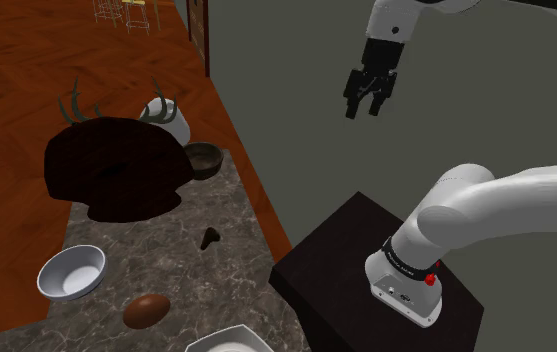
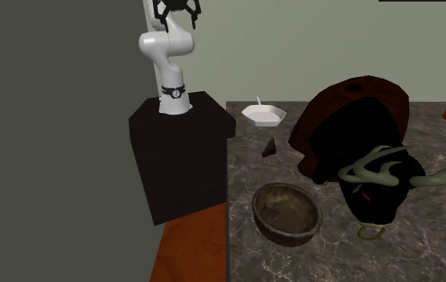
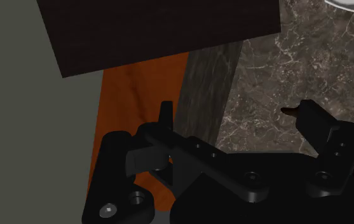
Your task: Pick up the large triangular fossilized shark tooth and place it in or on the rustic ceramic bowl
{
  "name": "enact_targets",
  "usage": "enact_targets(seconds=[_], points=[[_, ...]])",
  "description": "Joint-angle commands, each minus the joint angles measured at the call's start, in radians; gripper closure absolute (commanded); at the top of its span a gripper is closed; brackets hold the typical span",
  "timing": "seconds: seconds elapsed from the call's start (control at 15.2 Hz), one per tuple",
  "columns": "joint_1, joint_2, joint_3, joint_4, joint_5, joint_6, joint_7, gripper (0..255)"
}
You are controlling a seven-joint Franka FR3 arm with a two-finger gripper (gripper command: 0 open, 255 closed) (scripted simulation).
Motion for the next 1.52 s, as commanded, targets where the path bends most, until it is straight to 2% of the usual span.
enact_targets(seconds=[0.0, 0.4, 0.79, 1.12, 1.45], points=[[0.0, 0.0, 0.0, 0.0, 0.0, 0.0, 0.0, 0], [-0.019, -0.061, 0.137, -0.179, 0.134, 0.155, 0.265, 0], [-0.017, -0.039, 0.301, -0.299, 0.287, 0.347, 0.523, 0], [-0.017, 0.062, 0.453, -0.343, 0.412, 0.543, 0.729, 0], [-0.047, 0.239, 0.614, -0.332, 0.501, 0.765, 0.933, 0]])
